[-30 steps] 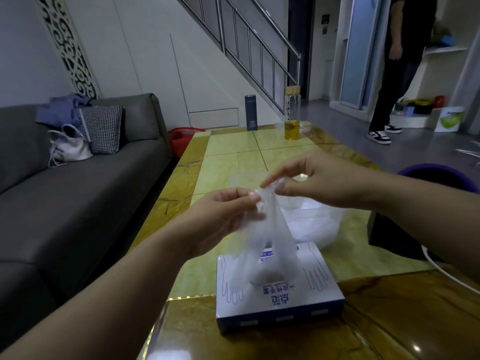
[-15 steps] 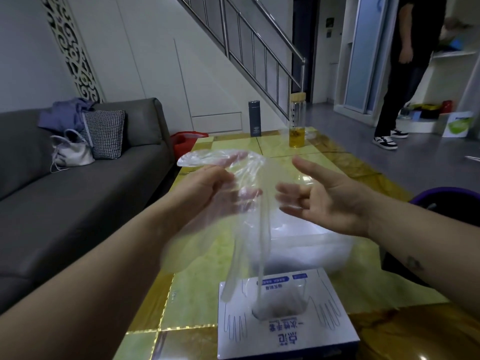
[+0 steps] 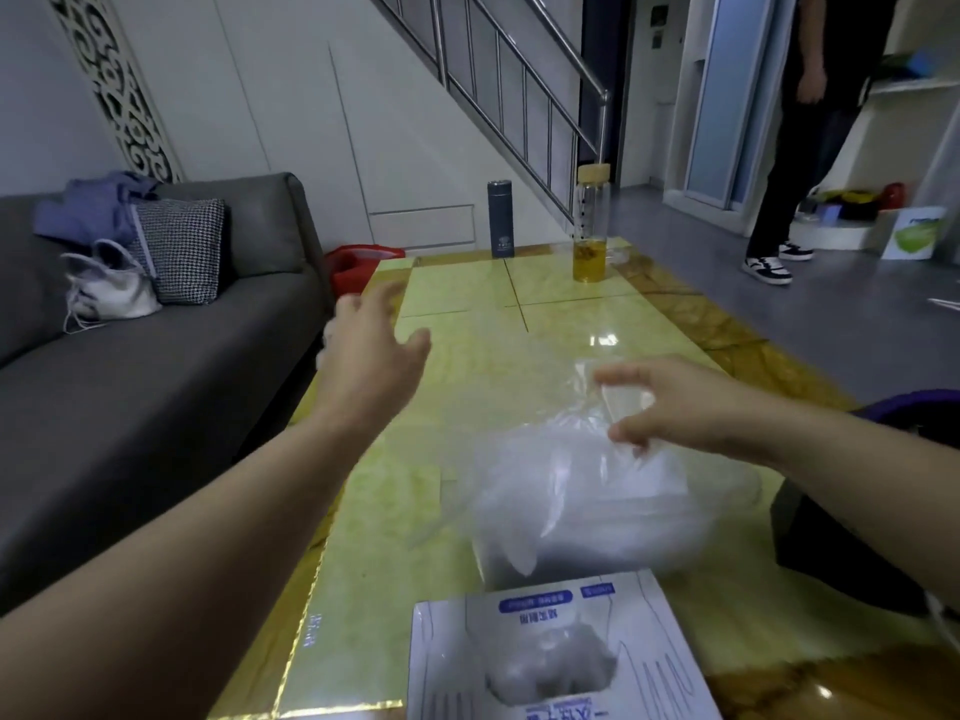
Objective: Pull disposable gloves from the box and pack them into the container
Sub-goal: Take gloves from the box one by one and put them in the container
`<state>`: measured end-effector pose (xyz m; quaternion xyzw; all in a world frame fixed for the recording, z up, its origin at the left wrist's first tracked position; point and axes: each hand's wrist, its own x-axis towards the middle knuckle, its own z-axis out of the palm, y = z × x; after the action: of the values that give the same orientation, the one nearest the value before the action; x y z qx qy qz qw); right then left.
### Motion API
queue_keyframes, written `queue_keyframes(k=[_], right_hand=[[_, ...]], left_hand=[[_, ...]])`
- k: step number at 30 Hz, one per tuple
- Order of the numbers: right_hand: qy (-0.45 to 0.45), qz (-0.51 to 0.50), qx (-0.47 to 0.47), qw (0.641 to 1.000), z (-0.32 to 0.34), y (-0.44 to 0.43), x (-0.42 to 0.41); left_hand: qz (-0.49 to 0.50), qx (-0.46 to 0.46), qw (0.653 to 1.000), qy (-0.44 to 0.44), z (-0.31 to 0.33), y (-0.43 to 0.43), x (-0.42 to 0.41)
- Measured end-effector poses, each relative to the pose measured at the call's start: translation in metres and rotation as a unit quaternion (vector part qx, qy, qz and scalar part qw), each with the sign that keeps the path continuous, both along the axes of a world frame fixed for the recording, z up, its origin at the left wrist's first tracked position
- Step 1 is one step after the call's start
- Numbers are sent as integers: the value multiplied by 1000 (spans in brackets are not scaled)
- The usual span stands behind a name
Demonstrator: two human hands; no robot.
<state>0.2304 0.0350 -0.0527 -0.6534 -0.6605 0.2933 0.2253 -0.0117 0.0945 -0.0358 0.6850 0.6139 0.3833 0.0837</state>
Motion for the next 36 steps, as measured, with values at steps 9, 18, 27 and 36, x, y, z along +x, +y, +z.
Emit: queue_keyframes(k=[9, 18, 27, 36], right_hand=[[-320, 37, -90, 943, -32, 17, -3], [-491, 124, 19, 862, -12, 24, -20], [-441, 171, -217, 854, -81, 69, 2], [-332, 139, -238, 902, -53, 49, -13]], left_hand=[[-249, -259, 817, 451, -40, -16, 71], [-283, -301, 766, 492, -61, 2, 87], [-251, -349, 754, 496, -92, 15, 88], [-289, -314, 782, 454, -65, 1, 79]])
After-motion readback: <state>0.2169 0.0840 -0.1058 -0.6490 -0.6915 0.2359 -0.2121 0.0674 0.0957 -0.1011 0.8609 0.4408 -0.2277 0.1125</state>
